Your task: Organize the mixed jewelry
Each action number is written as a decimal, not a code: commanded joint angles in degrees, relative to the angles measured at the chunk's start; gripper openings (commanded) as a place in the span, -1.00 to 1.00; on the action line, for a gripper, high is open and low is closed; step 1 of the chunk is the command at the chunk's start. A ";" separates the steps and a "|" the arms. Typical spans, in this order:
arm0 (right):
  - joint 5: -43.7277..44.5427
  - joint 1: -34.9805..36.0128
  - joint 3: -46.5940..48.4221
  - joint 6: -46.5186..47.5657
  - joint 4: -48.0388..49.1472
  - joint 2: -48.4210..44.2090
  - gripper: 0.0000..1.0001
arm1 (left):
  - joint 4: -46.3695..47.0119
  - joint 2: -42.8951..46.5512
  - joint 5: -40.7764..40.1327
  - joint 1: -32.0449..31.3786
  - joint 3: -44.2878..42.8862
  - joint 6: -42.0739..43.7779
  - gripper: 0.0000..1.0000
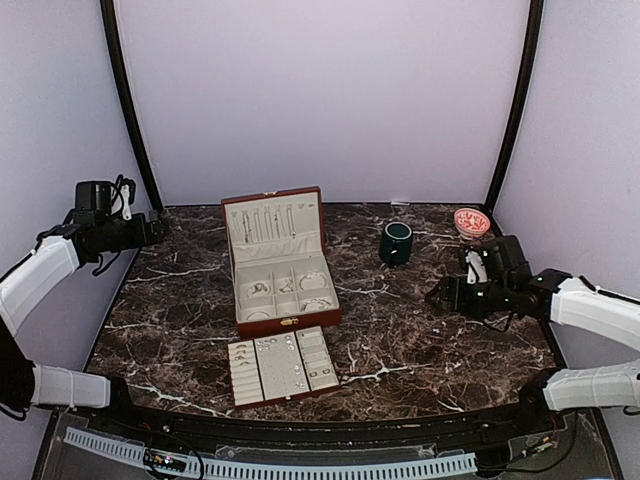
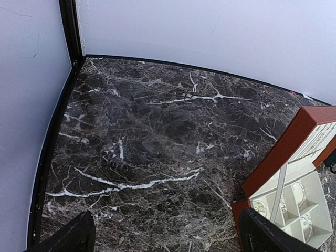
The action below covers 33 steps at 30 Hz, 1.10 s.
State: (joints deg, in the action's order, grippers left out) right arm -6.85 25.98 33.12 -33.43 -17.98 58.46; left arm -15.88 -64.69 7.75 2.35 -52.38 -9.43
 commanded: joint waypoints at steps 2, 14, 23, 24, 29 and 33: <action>4.31 7.97 -2.62 -5.15 -2.46 2.61 0.36 | 0.17 0.12 -3.69 0.05 0.19 4.20 0.95; 3.30 26.51 3.37 7.08 0.66 17.91 -0.27 | -0.02 3.30 -3.91 0.07 1.46 3.06 0.94; 6.74 33.03 6.54 10.35 -0.98 23.81 -0.47 | 0.19 3.45 -2.44 0.11 1.57 2.14 0.90; 7.07 33.46 6.92 10.52 -1.08 24.34 -0.51 | 0.17 3.51 -2.21 0.07 1.51 2.15 0.90; 8.57 35.62 7.98 10.88 -1.43 26.58 -0.63 | 0.15 3.82 -1.55 0.09 1.50 2.23 0.89; 11.23 36.89 8.51 11.01 -3.19 28.51 -0.66 | 0.13 4.25 -1.68 0.07 1.53 2.26 0.89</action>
State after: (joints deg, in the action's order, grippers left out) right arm 1.08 61.52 40.10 -23.00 -19.68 85.27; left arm -16.19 -62.17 5.37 2.35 -51.53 -6.87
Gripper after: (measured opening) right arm 0.172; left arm 0.947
